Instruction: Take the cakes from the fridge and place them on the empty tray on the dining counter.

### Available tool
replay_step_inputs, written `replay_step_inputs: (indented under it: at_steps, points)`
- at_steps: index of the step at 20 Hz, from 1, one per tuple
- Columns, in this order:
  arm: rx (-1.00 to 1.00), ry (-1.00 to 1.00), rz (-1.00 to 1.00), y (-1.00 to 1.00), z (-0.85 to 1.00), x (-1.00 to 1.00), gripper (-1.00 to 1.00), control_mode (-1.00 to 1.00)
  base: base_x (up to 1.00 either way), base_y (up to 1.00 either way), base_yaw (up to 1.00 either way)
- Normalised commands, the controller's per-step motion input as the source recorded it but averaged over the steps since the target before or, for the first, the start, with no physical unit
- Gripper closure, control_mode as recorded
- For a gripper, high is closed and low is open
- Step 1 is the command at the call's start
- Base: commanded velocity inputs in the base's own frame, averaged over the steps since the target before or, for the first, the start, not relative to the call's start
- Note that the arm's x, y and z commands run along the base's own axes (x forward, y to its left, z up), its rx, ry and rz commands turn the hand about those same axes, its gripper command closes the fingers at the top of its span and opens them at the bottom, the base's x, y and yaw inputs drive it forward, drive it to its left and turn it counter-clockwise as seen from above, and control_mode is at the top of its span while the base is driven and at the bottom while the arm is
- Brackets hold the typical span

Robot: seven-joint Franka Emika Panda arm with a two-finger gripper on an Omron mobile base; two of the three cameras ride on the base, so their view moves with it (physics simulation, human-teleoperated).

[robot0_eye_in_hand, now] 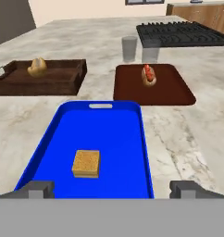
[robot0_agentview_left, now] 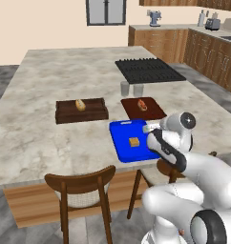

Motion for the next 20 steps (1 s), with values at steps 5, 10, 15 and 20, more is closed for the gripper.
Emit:
replay_step_inputs:
  at_steps: [5, 10, 15, 20]
  points:
    - [0.0, -0.18, 0.0, -0.01, 0.46, -0.91, -1.0, -1.0, 0.0, 0.0, 0.0]
    - [0.0, -0.2, 0.0, -0.06, 0.08, -0.62, -1.0, -1.0, 0.0, 0.0, 0.0]
    - [0.0, -0.03, 0.0, 0.0, 0.0, -0.02, -1.0, 1.0, -0.02, -0.02, 0.02]
    - [0.0, 0.0, 0.0, 0.0, 0.0, 0.0, -1.0, 1.0, -0.92, -0.29, -0.08]
